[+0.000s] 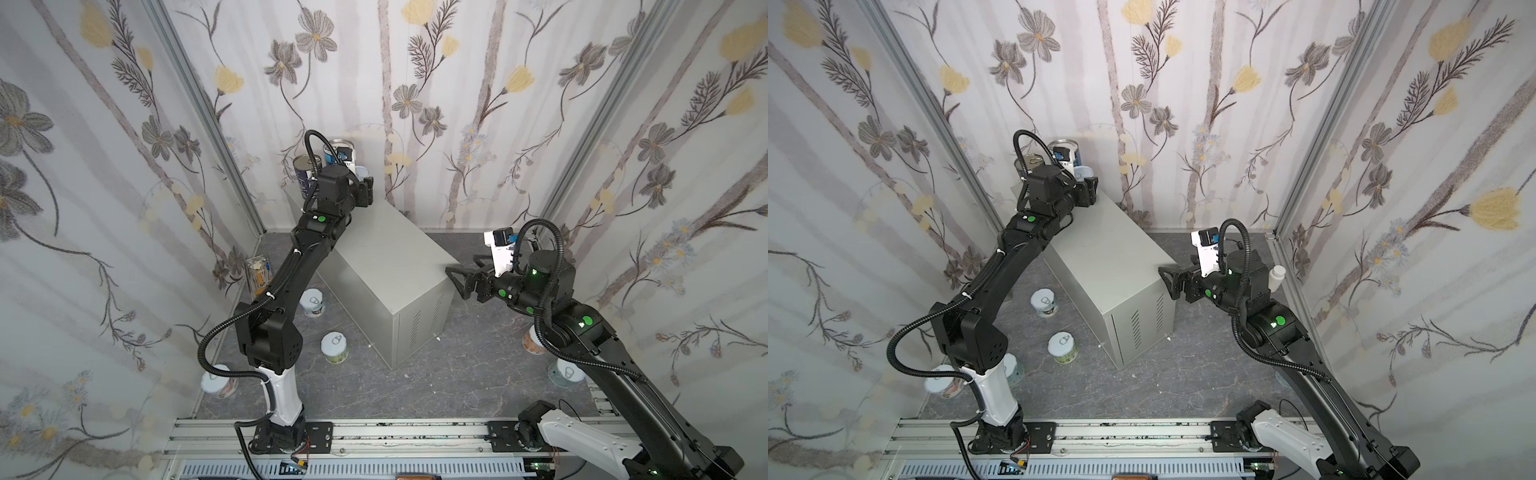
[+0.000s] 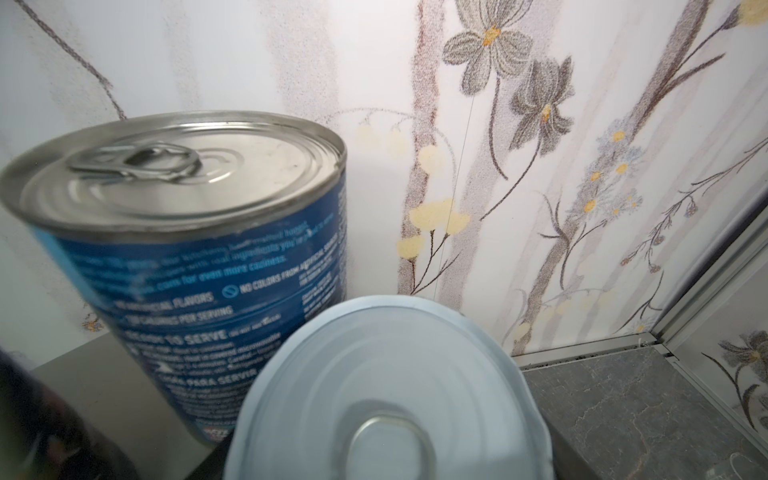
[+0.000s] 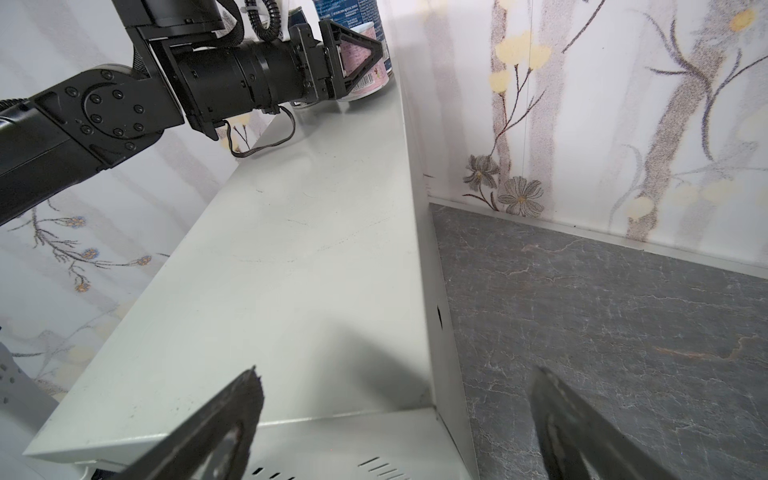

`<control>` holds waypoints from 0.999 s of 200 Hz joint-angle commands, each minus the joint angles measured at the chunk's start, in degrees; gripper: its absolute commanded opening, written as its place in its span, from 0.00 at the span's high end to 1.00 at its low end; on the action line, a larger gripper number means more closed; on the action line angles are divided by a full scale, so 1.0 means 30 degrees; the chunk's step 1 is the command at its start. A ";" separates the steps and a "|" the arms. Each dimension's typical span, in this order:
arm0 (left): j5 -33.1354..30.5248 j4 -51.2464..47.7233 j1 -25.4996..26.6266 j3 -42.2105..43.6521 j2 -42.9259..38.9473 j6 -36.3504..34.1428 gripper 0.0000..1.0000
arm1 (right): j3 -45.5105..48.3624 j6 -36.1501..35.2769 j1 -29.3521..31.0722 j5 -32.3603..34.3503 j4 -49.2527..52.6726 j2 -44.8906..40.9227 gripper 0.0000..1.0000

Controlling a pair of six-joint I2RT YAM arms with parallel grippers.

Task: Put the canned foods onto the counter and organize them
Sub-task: 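Release the pink-labelled can beside the blue can and lift the left gripper away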

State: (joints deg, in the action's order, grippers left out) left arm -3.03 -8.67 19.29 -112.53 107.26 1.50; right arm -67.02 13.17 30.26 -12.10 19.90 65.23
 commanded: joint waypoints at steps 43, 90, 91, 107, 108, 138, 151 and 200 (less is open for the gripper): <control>-0.0467 0.1395 0.0089 0.0149 0.0089 -0.0060 0.24 | 0.0149 -0.0142 0.0020 -0.0263 -0.0877 -0.0205 0.00; -0.0632 0.1395 0.0306 0.0361 0.0090 -0.0147 0.11 | 0.0364 -0.0142 0.0020 -0.0236 -0.0924 -0.0511 0.00; -0.0632 0.1395 0.0307 0.0376 0.0097 -0.0147 0.11 | 0.0366 -0.0127 0.0020 -0.0226 -0.0922 -0.0522 0.00; -0.0657 0.1365 0.0473 0.0389 0.0043 -0.0300 0.09 | 0.0398 -0.0142 0.0020 -0.0201 -0.0918 -0.0643 0.00; -0.0674 0.1365 0.0479 0.0390 0.0045 -0.0326 0.09 | 0.0398 -0.0142 0.0020 -0.0194 -0.0919 -0.0661 0.00; -0.1245 0.1365 0.1100 0.0276 -0.0188 -0.1261 0.04 | 0.0427 -0.0140 0.0011 -0.0171 -0.0887 -0.0830 0.00; -0.1796 0.1365 0.1509 0.0064 -0.0271 -0.1989 0.00 | 0.0420 -0.0136 0.0013 -0.0027 -0.0920 -0.0893 0.00; -0.2653 0.1336 0.1920 -0.0944 -0.1024 -0.2524 0.00 | 0.0427 0.0063 0.0020 -0.0044 -0.0928 -0.1334 0.00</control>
State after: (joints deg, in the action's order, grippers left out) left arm -8.71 -7.11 25.06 -113.62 106.32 -4.34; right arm -65.82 13.19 30.26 -12.10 19.57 61.84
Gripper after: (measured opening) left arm 0.997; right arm 0.996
